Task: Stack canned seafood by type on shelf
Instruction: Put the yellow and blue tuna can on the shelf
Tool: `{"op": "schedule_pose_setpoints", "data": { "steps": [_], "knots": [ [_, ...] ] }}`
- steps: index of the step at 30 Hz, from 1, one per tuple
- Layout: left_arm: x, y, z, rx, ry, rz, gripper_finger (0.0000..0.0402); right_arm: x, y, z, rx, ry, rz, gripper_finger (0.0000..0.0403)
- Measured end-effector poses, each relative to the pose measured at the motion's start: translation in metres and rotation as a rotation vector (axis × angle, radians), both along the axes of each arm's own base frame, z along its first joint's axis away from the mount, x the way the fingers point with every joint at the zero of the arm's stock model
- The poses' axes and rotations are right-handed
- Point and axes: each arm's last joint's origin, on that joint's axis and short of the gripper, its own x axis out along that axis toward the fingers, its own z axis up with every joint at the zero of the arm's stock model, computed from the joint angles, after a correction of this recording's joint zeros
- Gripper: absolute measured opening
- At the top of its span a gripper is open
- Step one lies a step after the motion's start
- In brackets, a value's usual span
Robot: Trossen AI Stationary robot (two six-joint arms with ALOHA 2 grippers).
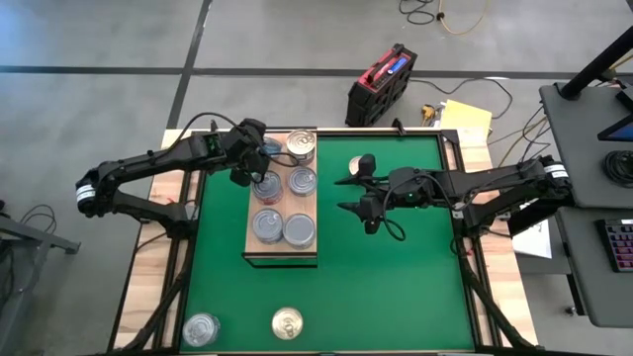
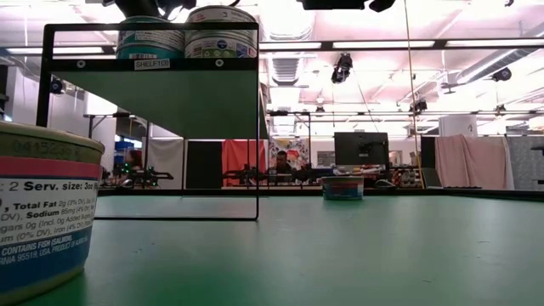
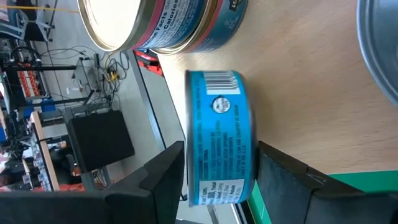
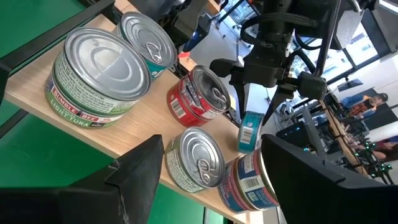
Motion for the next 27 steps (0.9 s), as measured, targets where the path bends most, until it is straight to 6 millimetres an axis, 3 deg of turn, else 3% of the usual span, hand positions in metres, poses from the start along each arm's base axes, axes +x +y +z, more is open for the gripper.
{"op": "schedule_pose_setpoints", "data": {
  "steps": [27],
  "knots": [
    [0.0,-0.0002,0.0,0.001,0.002,-0.003,0.0172,0.0,-0.0001,0.0,0.008,-0.001,-0.003,0.0296]
  ]
}}
